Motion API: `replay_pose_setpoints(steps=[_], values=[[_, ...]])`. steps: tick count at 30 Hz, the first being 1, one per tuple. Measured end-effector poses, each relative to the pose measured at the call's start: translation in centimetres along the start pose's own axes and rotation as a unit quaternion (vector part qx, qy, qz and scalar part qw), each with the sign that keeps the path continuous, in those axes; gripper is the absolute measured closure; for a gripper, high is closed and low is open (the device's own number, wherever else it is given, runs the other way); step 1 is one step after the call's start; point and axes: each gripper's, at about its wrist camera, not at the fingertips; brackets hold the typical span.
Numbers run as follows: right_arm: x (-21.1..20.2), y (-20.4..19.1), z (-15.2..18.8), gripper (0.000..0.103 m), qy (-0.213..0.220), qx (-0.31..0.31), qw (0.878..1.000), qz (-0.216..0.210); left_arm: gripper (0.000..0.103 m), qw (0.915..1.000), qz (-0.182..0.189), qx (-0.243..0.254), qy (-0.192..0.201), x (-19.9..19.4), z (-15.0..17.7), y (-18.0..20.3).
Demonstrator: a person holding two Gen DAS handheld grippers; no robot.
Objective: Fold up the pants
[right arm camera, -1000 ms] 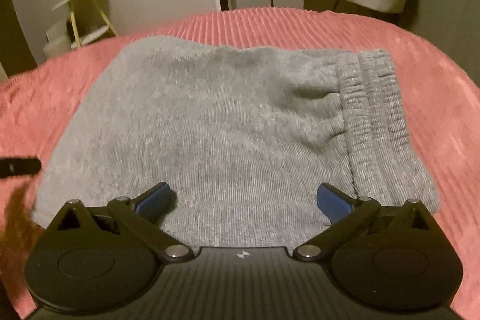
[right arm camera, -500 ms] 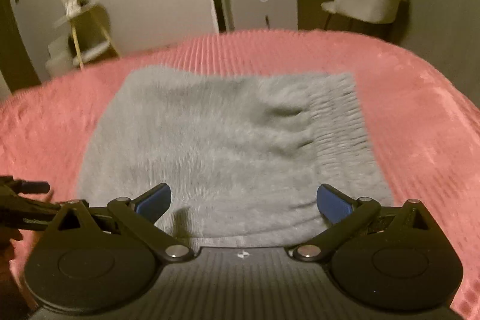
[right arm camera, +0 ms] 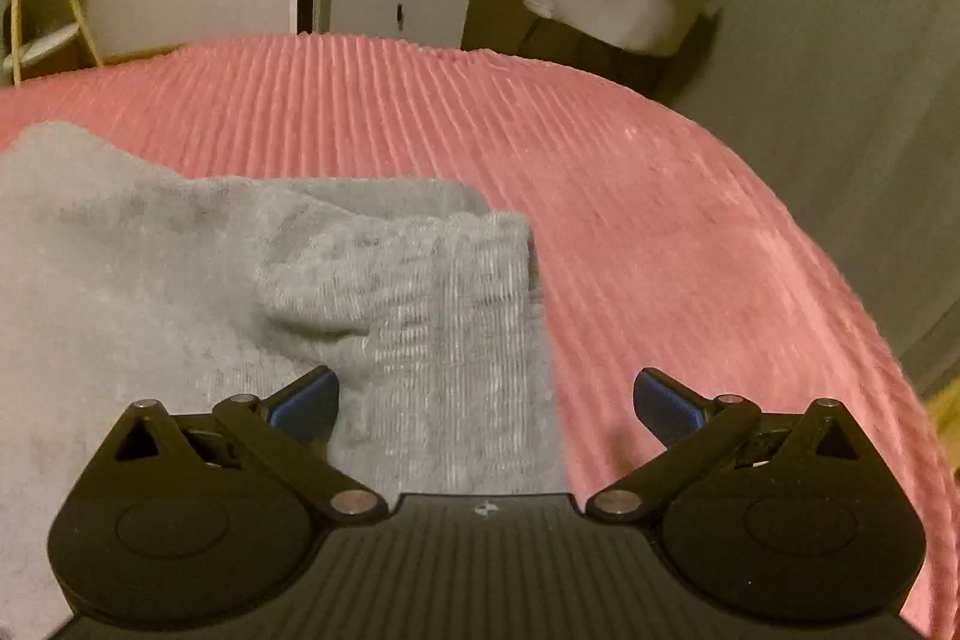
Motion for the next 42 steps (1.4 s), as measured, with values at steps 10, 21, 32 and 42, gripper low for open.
replay_pose_setpoints(steps=[10, 21, 32, 42], values=[[2.4, 10.7, 6.4, 0.0, 0.016, 0.27, 0.898, -0.349, 0.005, 0.9655, 0.232, -0.029, -0.115, 4.4, -4.5, 0.7], [9.0, 13.9, 8.0, 0.0, -0.015, 0.329, 0.832, -0.447, 0.002, 0.9184, 0.307, -0.123, -0.216, 10.9, -5.3, -1.5], [11.4, 13.4, 7.8, 0.0, 0.007, 0.323, 0.772, -0.547, 0.0, 0.8847, 0.391, -0.091, -0.237, 13.1, -5.3, 2.0], [10.3, 11.6, 5.7, 0.0, 0.032, 0.247, 0.801, -0.545, 0.0, 0.8723, 0.43, -0.087, -0.216, 12.4, -5.2, 1.6]])
Point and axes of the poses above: each gripper's, at about its wrist camera, not at the fingertips, and x roughly the way its jaws point, y to its right, z to its underside, and after that the axes turned 14 degrees about -x, right-handed
